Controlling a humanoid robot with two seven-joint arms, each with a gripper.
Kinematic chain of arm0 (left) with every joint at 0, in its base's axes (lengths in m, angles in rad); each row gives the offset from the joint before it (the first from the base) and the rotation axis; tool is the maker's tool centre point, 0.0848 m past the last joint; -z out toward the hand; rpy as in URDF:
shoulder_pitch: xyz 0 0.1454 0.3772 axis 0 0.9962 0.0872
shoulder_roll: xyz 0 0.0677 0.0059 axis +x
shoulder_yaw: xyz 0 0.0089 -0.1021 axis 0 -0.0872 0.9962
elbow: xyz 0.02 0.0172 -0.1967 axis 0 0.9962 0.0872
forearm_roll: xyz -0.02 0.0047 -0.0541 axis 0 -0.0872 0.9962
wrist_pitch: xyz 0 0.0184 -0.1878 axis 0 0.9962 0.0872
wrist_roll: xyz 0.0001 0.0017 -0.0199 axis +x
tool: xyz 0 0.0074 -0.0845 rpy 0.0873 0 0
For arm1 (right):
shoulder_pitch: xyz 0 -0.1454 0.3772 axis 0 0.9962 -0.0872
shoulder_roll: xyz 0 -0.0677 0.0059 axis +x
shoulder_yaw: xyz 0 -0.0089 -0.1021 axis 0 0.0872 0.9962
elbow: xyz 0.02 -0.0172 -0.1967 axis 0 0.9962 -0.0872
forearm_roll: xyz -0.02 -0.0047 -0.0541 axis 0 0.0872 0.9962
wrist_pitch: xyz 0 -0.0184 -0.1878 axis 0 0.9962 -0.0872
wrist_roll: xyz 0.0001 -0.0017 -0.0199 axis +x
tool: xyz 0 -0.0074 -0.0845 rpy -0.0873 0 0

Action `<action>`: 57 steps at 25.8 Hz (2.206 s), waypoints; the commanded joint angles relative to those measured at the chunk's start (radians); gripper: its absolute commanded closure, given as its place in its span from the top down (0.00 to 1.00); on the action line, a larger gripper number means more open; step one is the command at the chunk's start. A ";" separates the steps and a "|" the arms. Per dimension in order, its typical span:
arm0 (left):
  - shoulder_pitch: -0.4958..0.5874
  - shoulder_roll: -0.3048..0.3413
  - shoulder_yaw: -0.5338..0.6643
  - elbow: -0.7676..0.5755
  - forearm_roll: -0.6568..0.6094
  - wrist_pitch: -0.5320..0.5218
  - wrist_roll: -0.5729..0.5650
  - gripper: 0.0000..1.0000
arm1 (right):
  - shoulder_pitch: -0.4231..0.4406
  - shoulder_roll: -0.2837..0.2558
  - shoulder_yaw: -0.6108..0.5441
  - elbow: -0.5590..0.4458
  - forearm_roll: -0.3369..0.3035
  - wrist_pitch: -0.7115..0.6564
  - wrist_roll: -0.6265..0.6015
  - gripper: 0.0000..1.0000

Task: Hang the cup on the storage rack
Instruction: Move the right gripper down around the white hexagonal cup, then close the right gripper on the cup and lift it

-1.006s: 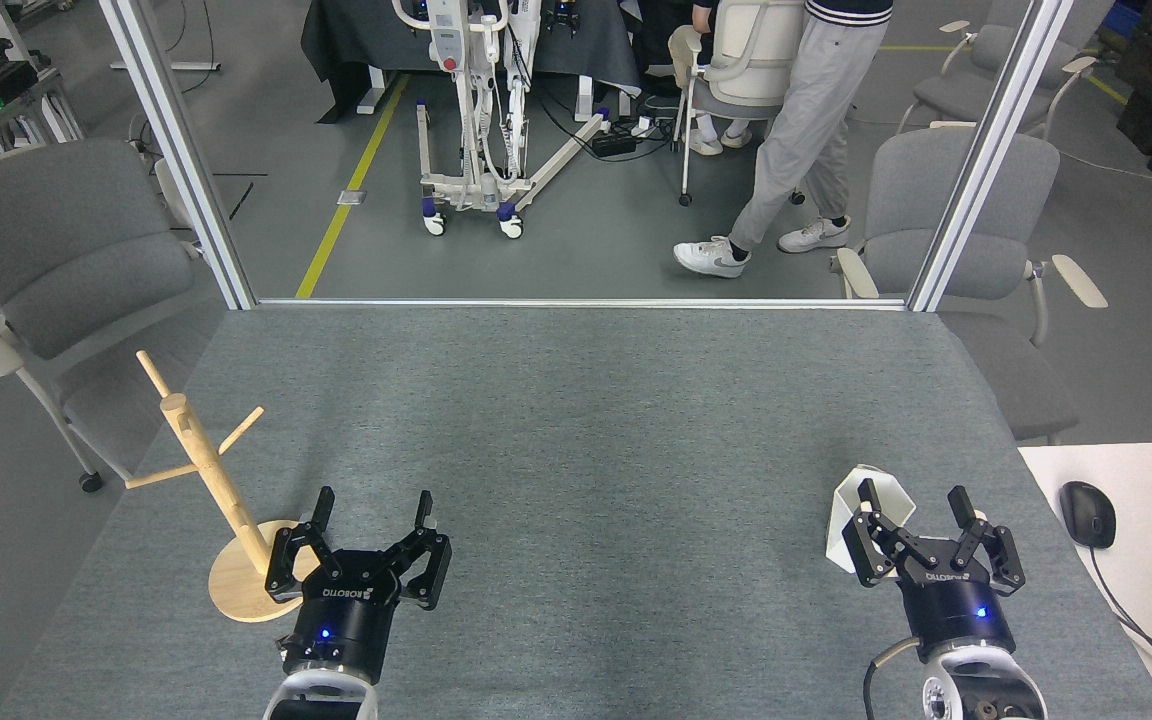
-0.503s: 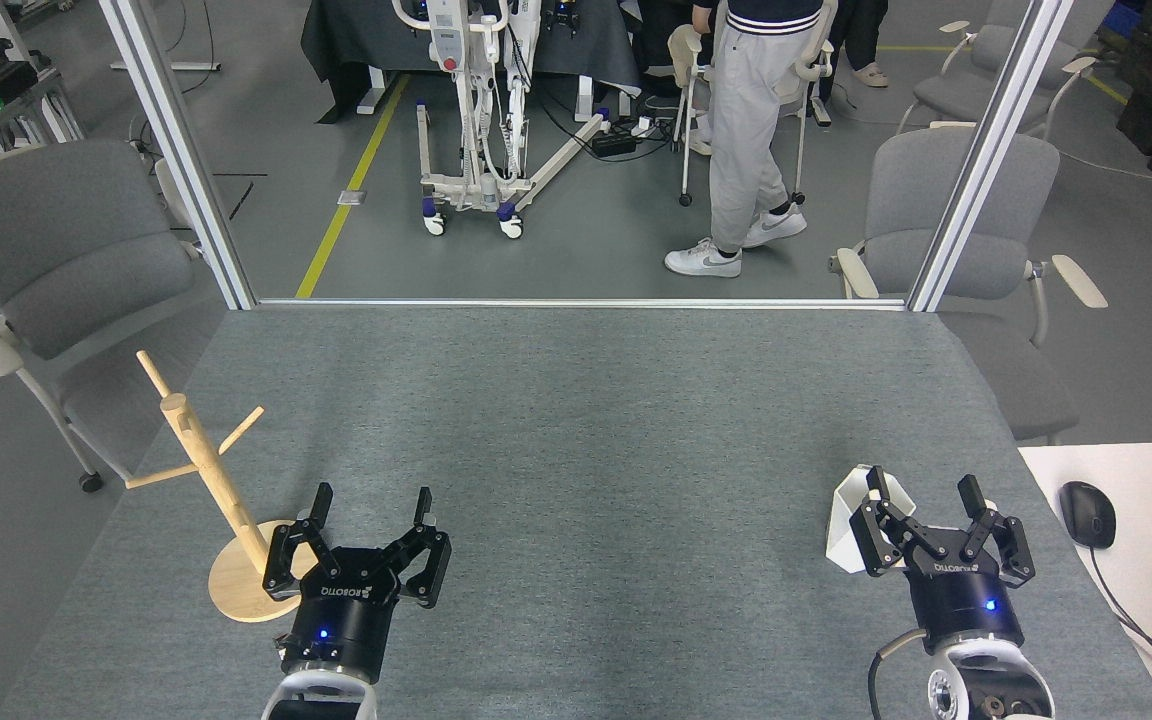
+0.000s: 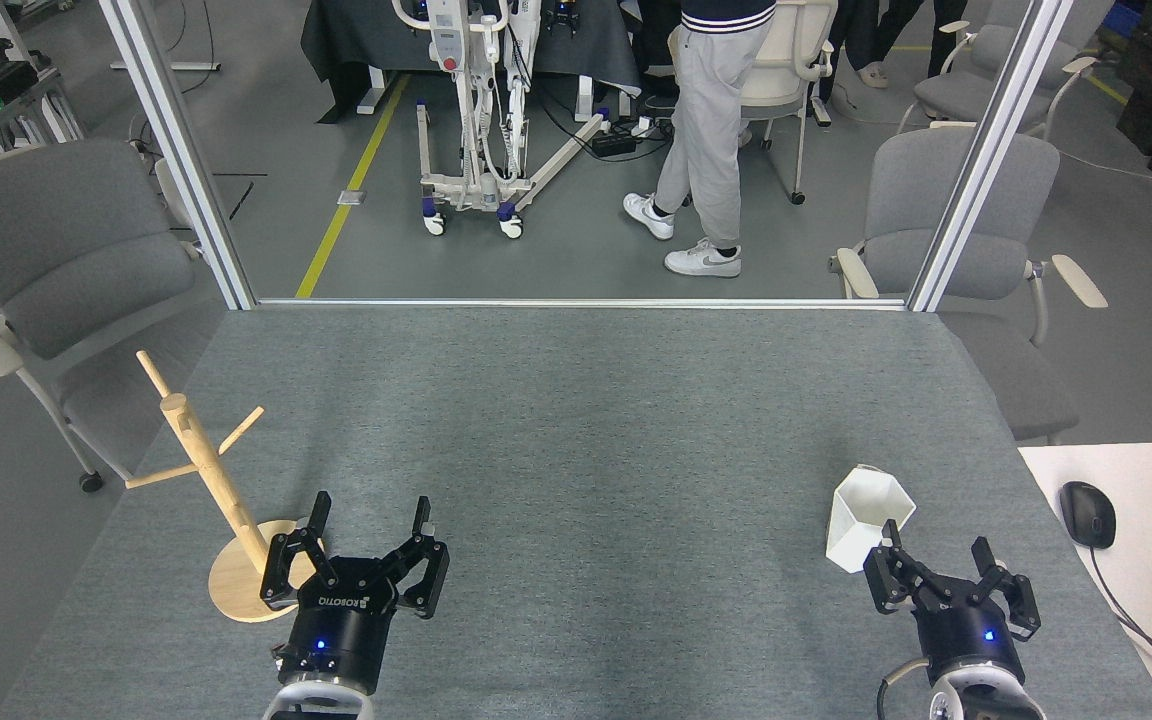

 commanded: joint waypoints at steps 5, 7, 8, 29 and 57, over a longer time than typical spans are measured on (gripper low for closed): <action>0.012 -0.003 0.000 -0.001 0.000 -0.001 0.002 0.99 | -0.030 0.010 0.030 0.011 0.011 0.005 0.031 0.99; 0.011 -0.003 0.000 -0.001 0.000 -0.001 0.002 0.99 | -0.034 0.012 0.037 0.011 0.012 0.005 0.031 1.00; 0.011 -0.003 0.000 -0.001 0.000 -0.001 0.001 0.99 | -0.034 0.012 0.038 0.012 0.012 0.005 0.032 1.00; 0.003 -0.003 0.000 0.022 0.000 -0.006 0.001 0.99 | -0.103 0.029 0.076 0.131 0.115 0.003 0.031 0.99; 0.003 0.008 0.000 0.035 0.000 -0.007 -0.002 0.99 | -0.247 0.049 0.063 0.341 0.135 0.002 0.023 0.99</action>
